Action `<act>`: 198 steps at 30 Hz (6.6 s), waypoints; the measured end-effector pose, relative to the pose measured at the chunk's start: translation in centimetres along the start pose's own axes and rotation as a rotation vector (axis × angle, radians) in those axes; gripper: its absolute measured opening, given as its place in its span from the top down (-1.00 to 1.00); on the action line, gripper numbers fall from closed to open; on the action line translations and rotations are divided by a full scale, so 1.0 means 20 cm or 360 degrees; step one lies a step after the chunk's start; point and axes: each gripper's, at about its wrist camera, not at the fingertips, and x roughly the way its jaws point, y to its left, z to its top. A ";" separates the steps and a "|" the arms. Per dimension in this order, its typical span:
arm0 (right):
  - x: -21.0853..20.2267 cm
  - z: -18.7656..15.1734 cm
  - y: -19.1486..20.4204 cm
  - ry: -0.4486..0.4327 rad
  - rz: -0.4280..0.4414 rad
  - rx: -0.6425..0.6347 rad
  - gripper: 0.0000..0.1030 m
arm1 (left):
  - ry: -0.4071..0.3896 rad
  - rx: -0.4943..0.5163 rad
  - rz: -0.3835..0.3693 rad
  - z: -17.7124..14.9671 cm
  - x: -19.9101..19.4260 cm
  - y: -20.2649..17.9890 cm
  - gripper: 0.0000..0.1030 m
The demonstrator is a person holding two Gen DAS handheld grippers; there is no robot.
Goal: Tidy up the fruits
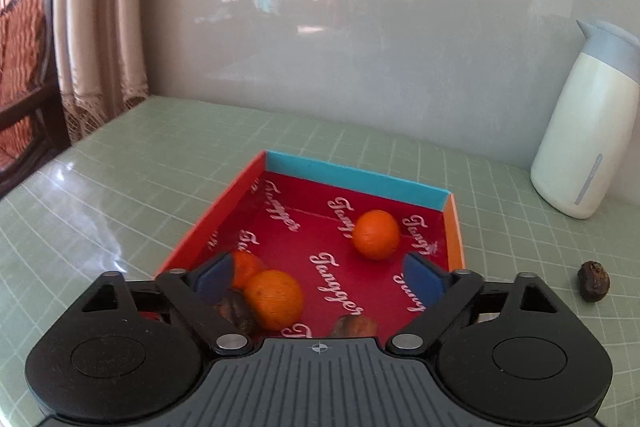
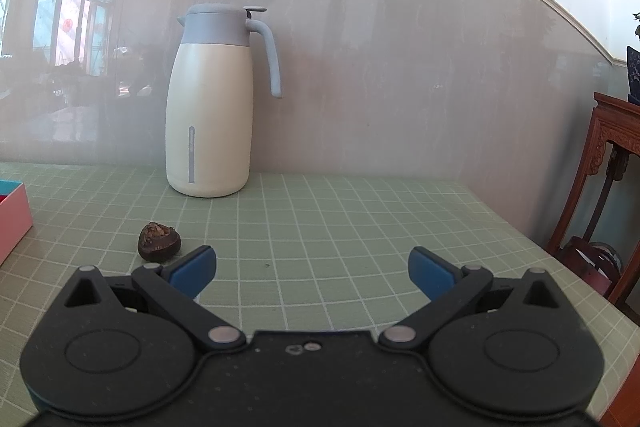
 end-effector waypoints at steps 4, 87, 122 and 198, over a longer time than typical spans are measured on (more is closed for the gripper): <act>0.00 0.00 0.02 0.0000 0.0016 -0.0012 -1.00 | -0.0102 0.0086 0.0015 -0.03 -0.11 0.02 -0.85; 0.45 0.12 0.64 0.0315 0.0483 -0.0008 0.15 | -0.0221 -0.0028 0.0435 -0.20 -0.29 0.57 -1.00; 0.00 0.15 1.37 0.0168 0.1084 -0.0508 0.15 | -0.0206 -0.0108 0.0536 -0.23 -0.33 0.79 -1.00; -0.73 -0.25 0.72 0.0095 0.0661 -0.0147 -1.00 | -0.0220 -0.0009 0.0030 -0.59 -0.88 0.41 -1.00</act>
